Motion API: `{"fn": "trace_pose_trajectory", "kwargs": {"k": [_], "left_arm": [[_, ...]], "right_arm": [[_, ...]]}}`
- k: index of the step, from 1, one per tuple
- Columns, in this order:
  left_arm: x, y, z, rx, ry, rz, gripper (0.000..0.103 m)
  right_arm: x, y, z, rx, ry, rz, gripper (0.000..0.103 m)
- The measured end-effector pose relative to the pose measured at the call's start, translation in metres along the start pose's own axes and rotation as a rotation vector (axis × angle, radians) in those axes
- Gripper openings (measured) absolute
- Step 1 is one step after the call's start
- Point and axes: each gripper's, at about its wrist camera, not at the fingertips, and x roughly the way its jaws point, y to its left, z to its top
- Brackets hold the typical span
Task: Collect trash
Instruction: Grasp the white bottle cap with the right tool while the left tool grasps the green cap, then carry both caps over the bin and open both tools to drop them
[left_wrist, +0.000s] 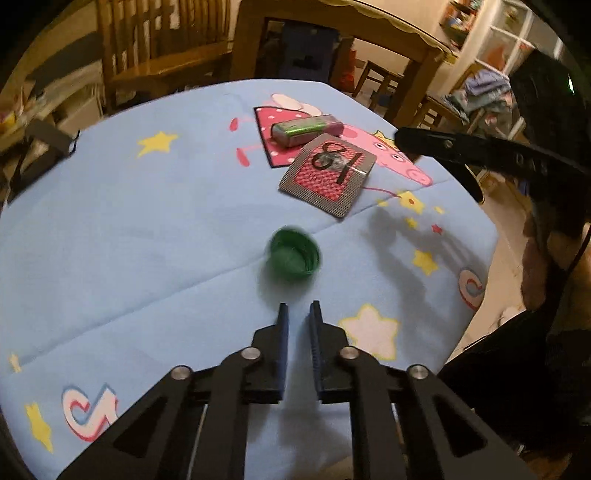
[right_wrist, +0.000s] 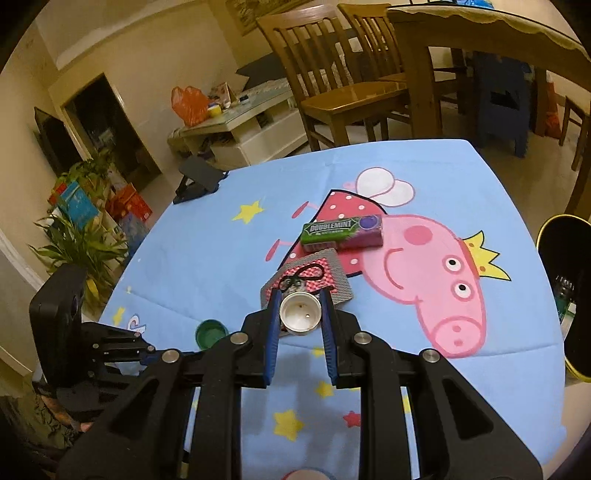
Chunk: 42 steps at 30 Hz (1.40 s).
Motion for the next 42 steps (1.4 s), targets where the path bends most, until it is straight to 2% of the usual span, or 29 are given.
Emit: {"fn": "trace_pose_trajectory", "kwargs": {"k": [4,5,6,7,8,11,13,14,15,19,21,23,27,30,34,36,38,42], "left_arm": [[-0.002,0.005,0.007,-0.051,0.004,0.015,0.008],[-0.004,0.001,0.008,-0.025,-0.01,0.066,0.022],[-0.008,-0.006,0.011,0.012,-0.025,0.109,0.051],[-0.012,-0.013,0.018,0.031,-0.038,0.133,0.067],[-0.015,-0.017,0.022,0.052,-0.068,0.165,0.078],[-0.016,-0.023,0.036,0.094,-0.103,0.163,0.077],[-0.006,-0.018,0.042,0.08,-0.079,0.146,0.076],[0.004,-0.015,0.045,0.069,-0.049,0.142,0.065],[0.013,-0.014,0.046,0.064,-0.019,0.137,0.046],[0.024,-0.023,0.047,0.084,-0.028,0.163,0.045],[0.023,-0.019,0.046,0.054,-0.029,0.148,0.041],[0.021,-0.018,0.045,0.036,-0.038,0.18,0.03],[0.016,-0.02,0.041,-0.029,-0.037,0.218,0.029],[0.004,-0.028,0.049,-0.042,-0.083,0.315,0.029],[-0.029,-0.061,0.087,-0.02,-0.236,0.353,0.029],[-0.035,-0.087,0.11,0.01,-0.287,0.344,0.029],[-0.029,-0.11,0.127,0.041,-0.294,0.318,0.029],[-0.002,-0.157,0.15,0.1,-0.276,0.263,0.029]], "right_arm": [[0.0,-0.008,-0.003,0.022,-0.011,0.021,0.021],[0.0,-0.01,-0.003,0.025,-0.013,0.024,0.021],[0.0,-0.011,-0.003,0.028,-0.015,0.025,0.021],[-0.001,-0.012,-0.004,0.03,-0.017,0.026,0.021],[-0.003,-0.014,-0.004,0.032,-0.019,0.025,0.021],[-0.006,-0.019,-0.005,0.043,-0.024,0.025,0.021],[-0.007,-0.02,-0.005,0.046,-0.027,0.024,0.021],[-0.008,-0.021,-0.006,0.047,-0.029,0.024,0.021],[-0.008,-0.021,-0.005,0.047,-0.029,0.024,0.021],[-0.01,-0.024,-0.005,0.054,-0.034,0.025,0.021],[-0.009,-0.025,-0.005,0.059,-0.035,0.023,0.021],[-0.011,-0.026,-0.004,0.065,-0.044,0.023,0.021],[-0.023,-0.028,0.001,0.053,-0.074,-0.001,0.021],[-0.041,-0.035,0.014,0.019,-0.11,-0.067,0.021],[-0.082,-0.061,0.041,0.016,-0.212,-0.192,0.021],[-0.106,-0.077,0.052,0.02,-0.272,-0.294,0.021],[-0.12,-0.1,0.056,0.048,-0.306,-0.404,0.021],[-0.121,-0.156,0.037,0.151,-0.297,-0.496,0.021]]}}
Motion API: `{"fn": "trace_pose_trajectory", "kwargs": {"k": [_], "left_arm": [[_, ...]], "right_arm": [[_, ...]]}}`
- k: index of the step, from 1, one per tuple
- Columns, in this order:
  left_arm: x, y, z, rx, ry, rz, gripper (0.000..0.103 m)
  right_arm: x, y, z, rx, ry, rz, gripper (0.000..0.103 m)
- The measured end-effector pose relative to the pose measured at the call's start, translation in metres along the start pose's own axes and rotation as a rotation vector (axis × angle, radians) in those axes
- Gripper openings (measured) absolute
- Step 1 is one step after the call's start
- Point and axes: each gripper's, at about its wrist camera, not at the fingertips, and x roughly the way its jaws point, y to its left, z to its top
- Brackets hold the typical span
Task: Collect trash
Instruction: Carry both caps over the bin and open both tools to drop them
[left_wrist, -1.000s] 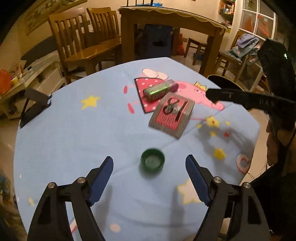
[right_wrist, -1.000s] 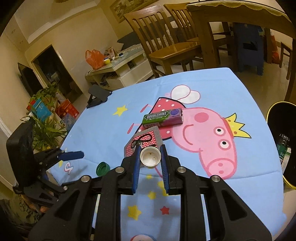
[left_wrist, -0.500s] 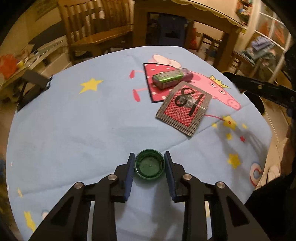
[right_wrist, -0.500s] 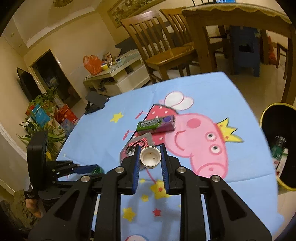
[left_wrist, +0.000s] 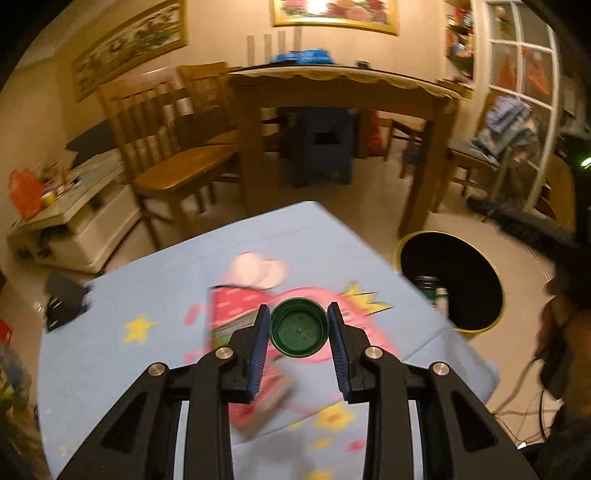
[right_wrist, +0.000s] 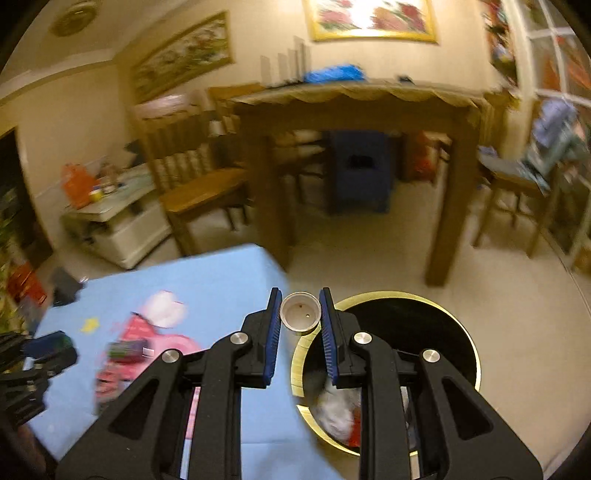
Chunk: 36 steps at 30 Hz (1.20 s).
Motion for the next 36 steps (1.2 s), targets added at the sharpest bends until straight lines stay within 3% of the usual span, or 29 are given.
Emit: {"fn": "trace_pose_trajectory", "kwargs": {"k": [3,9,12,15,19,28,36], "left_arm": [[0.022,-0.035,0.008,0.037,0.03,-0.034,0.03],[0.047,-0.083,0.028,0.085,0.037,-0.062,0.03],[0.055,-0.102,0.035,0.11,0.029,-0.068,0.03],[0.065,-0.119,0.039,0.125,0.038,-0.079,0.03],[0.077,-0.139,0.04,0.156,0.051,-0.091,0.03],[0.112,-0.188,0.06,0.241,0.036,-0.079,0.03],[0.145,-0.208,0.08,0.26,0.071,-0.14,0.035]], "right_arm": [[0.023,-0.039,-0.014,0.075,0.08,-0.038,0.021],[0.027,-0.072,-0.012,0.129,0.059,-0.099,0.022],[0.049,-0.088,-0.026,0.169,0.143,-0.142,0.065],[0.048,-0.1,-0.029,0.217,0.139,-0.133,0.064],[0.025,-0.109,-0.017,0.253,0.046,-0.151,0.084],[-0.007,-0.144,-0.016,0.356,-0.041,-0.215,0.086],[-0.046,-0.173,-0.017,0.447,-0.151,-0.258,0.09]]}}
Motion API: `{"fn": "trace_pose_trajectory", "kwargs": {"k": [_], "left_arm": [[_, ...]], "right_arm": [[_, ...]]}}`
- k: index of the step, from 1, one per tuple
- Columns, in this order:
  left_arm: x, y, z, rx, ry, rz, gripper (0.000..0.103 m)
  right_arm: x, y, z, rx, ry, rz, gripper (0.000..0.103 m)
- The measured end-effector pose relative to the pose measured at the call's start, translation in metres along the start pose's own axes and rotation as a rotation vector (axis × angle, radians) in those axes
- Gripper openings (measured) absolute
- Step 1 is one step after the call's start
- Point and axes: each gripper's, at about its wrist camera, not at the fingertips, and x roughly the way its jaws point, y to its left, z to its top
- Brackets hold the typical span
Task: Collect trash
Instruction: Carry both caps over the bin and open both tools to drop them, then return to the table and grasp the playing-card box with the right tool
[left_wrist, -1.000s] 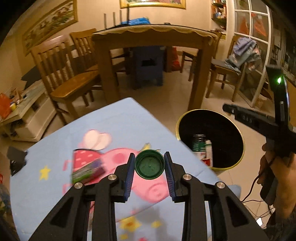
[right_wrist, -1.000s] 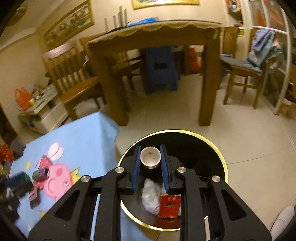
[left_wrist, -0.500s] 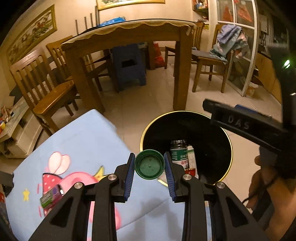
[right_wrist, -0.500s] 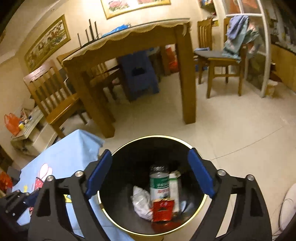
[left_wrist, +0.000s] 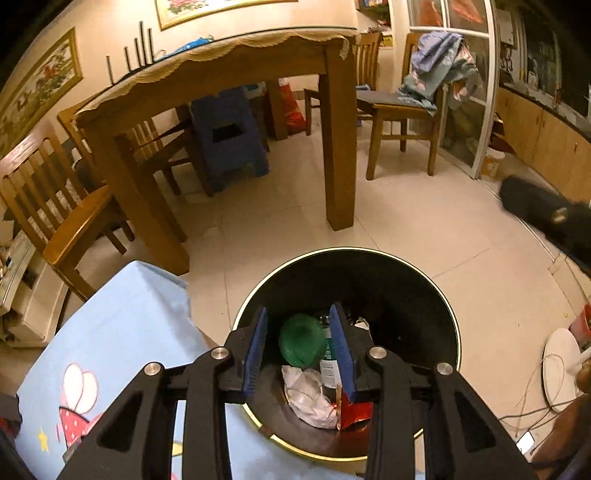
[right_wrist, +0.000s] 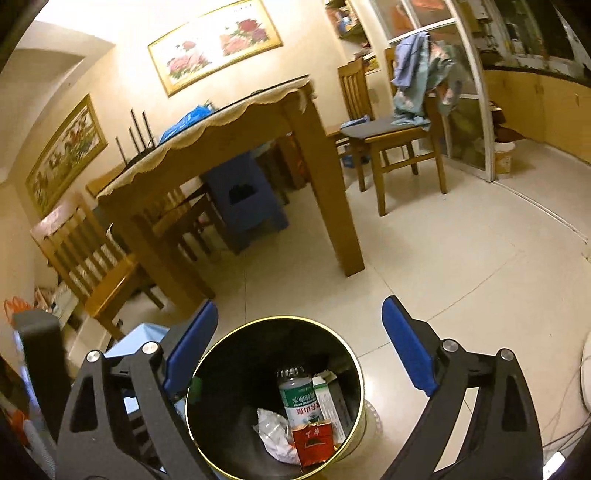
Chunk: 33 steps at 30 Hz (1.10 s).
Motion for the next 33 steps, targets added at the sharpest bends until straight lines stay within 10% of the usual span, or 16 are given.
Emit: {"fn": "trace_pose_trajectory", "kwargs": {"k": [13,15,27,33], "left_arm": [[-0.021,0.025,-0.021,-0.058,0.013,-0.02,0.058],[-0.04,0.038,-0.036,-0.071,0.005,0.008,0.074],[-0.179,0.18,-0.222,-0.214,-0.012,0.333,0.096],[-0.212,0.265,-0.278,-0.376,0.01,0.511,0.096]], "right_arm": [[0.005,0.019,-0.002,-0.059,0.025,-0.002,0.092],[0.013,0.032,-0.008,-0.097,0.063,0.03,0.092],[0.013,0.232,-0.148,-0.522,0.493,0.644,0.092],[-0.009,0.297,-0.22,-0.596,0.602,0.72,0.097]]}}
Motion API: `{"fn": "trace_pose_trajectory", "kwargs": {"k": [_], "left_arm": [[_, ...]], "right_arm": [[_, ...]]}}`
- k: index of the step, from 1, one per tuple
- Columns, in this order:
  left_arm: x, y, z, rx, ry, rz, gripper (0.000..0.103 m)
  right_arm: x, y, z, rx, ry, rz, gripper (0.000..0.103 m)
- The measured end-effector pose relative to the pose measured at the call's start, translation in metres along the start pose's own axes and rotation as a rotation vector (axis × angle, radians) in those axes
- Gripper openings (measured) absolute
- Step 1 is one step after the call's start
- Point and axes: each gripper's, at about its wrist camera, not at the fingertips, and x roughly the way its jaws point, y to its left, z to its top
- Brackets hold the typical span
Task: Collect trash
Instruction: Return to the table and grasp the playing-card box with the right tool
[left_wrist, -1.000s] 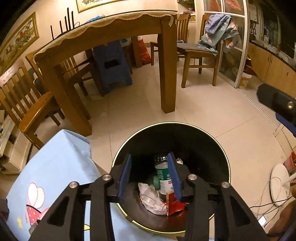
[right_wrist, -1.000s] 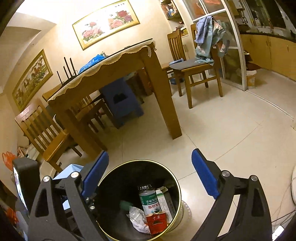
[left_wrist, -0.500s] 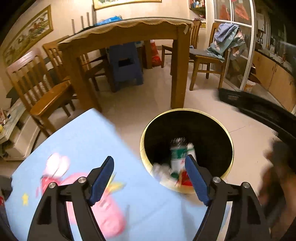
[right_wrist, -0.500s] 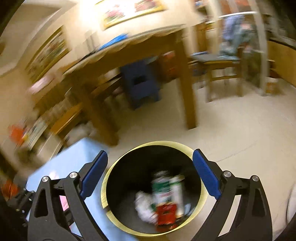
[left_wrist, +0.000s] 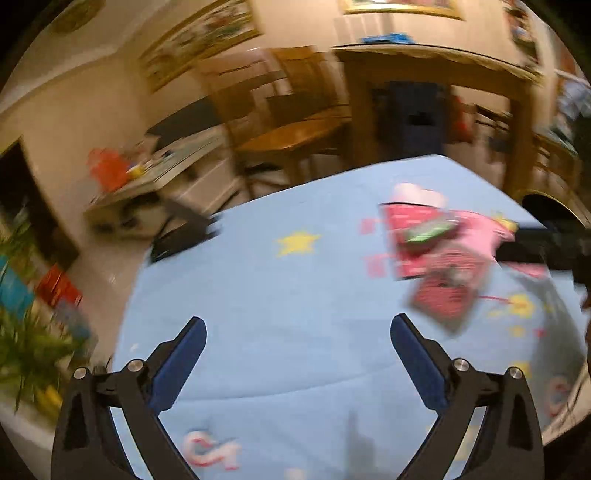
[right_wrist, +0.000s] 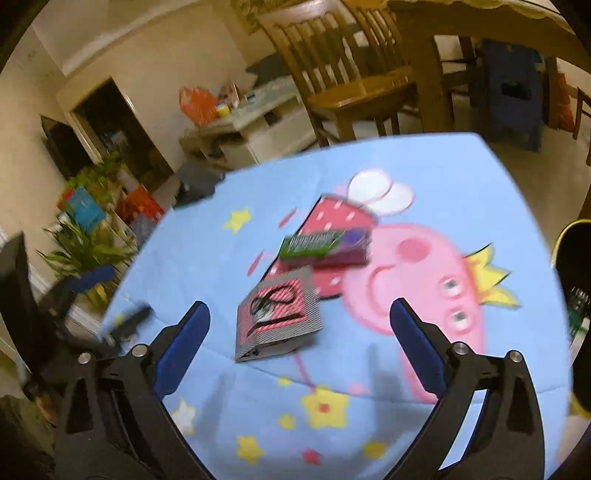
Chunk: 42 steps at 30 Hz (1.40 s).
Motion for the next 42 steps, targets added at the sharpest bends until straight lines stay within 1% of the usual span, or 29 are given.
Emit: {"fn": "trace_pose_trajectory", "kwargs": {"k": [2,4,7,8,10,13,14,15,18,21,24,29,31,32,36,42], "left_arm": [[0.002,0.021,-0.005,-0.045,-0.004,0.023,0.096],[0.005,0.031,-0.01,-0.069,-0.006,0.028,0.096],[0.012,0.04,-0.01,-0.105,0.026,-0.019,0.096],[0.013,0.043,-0.009,-0.115,0.027,-0.039,0.096],[0.01,0.046,-0.01,-0.13,0.022,-0.061,0.096],[0.012,0.049,-0.015,-0.136,0.02,-0.072,0.096],[0.011,0.051,-0.015,-0.14,0.021,-0.079,0.096],[0.011,0.053,-0.015,-0.147,0.023,-0.086,0.096],[0.015,0.058,-0.016,-0.17,0.033,-0.098,0.096],[0.017,0.061,-0.016,-0.189,0.04,-0.103,0.096],[0.015,0.059,-0.015,-0.188,0.026,-0.088,0.096],[0.012,0.052,-0.014,-0.169,0.011,-0.068,0.096],[0.011,0.051,-0.014,-0.166,0.008,-0.066,0.096],[0.012,0.052,-0.014,-0.168,0.008,-0.066,0.096],[0.013,0.054,-0.013,-0.176,0.015,-0.072,0.096],[0.013,0.055,-0.014,-0.183,0.018,-0.075,0.096]], "right_arm": [[0.013,0.011,-0.003,-0.005,0.029,-0.049,0.097],[0.024,0.023,-0.004,-0.024,0.047,-0.066,0.097],[0.037,0.029,-0.003,0.016,0.084,-0.073,0.096],[0.043,0.03,-0.001,0.028,0.09,-0.088,0.092],[0.052,0.041,0.002,-0.015,0.122,-0.153,0.055],[0.058,0.057,0.001,-0.079,0.151,-0.181,0.054],[0.058,0.065,-0.001,-0.121,0.147,-0.212,0.053],[0.057,0.072,-0.003,-0.152,0.138,-0.222,0.052],[0.051,0.087,-0.008,-0.216,0.112,-0.216,0.048],[0.047,0.107,-0.016,-0.299,0.102,-0.236,0.047],[0.049,0.122,-0.023,-0.374,0.095,-0.288,0.047],[0.056,0.13,-0.022,-0.447,0.082,-0.351,0.05],[0.06,0.133,-0.024,-0.487,0.086,-0.376,0.055],[0.063,0.136,-0.027,-0.515,0.09,-0.388,0.055],[0.068,0.136,-0.029,-0.52,0.083,-0.381,0.056],[0.073,0.136,-0.031,-0.551,0.089,-0.394,0.061]]}}
